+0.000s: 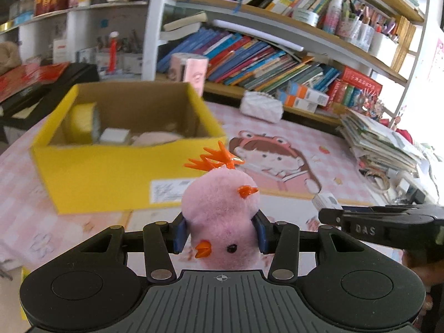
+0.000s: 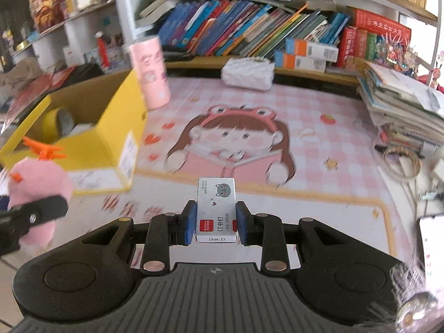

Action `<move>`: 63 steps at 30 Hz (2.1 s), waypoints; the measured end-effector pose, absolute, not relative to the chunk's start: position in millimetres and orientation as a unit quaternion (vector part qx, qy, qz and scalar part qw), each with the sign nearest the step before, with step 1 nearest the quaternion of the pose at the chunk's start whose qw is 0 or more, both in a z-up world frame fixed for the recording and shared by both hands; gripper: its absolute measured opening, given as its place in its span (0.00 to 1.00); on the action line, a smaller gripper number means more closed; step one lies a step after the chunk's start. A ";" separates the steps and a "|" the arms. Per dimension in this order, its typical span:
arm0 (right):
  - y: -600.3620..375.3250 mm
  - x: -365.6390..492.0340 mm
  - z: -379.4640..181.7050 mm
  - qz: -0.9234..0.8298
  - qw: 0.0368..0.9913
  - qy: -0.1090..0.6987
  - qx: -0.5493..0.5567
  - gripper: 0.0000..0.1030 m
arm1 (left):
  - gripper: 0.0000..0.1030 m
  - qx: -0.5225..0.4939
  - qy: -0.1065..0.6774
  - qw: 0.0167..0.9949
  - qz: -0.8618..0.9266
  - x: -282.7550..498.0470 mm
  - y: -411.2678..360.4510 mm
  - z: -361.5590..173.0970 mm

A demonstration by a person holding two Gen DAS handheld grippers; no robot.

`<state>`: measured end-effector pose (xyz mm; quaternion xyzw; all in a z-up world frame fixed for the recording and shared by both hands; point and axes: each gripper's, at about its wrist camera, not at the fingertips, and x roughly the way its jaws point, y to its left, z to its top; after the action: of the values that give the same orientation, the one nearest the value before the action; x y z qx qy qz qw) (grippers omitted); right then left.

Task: Organize objects
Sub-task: 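Carry the plush chick and card box into the yellow box with both tools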

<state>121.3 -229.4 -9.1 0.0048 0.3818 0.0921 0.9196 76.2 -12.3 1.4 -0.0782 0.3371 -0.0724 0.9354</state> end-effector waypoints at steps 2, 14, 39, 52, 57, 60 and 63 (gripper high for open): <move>-217.6 108.1 -10.7 0.098 0.918 0.385 -0.002 0.27 | 0.44 -0.083 0.344 0.933 -0.067 67.2 -3.6 -1.3; -165.4 57.3 -17.3 0.121 0.911 0.392 -0.032 0.27 | 0.44 -0.083 0.356 0.929 -0.057 27.9 35.0 -3.7; -108.1 24.3 -19.6 0.143 0.908 0.393 -0.031 0.27 | 0.44 -0.074 0.345 0.934 -0.053 -3.7 79.5 0.5; -94.9 24.2 -17.0 0.147 0.908 0.390 -0.044 0.27 | 0.44 -0.085 0.338 0.936 -0.046 -6.0 92.5 1.1; -91.4 25.1 -14.8 0.146 0.910 0.386 -0.046 0.27 | 0.44 -0.087 0.332 0.938 -0.042 -6.5 97.3 3.9; -90.9 27.7 -11.0 0.144 0.912 0.382 -0.045 0.27 | 0.44 -0.090 0.323 0.941 -0.039 -6.0 99.6 8.5; -91.1 31.7 -6.5 0.143 0.914 0.377 -0.049 0.27 | 0.44 -0.091 0.314 0.944 -0.039 -3.2 99.9 13.2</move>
<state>31.7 -91.1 -6.5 -0.0488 0.3768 0.1425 0.9140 -3.2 99.9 13.2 -0.0915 0.3143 -0.0395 0.9441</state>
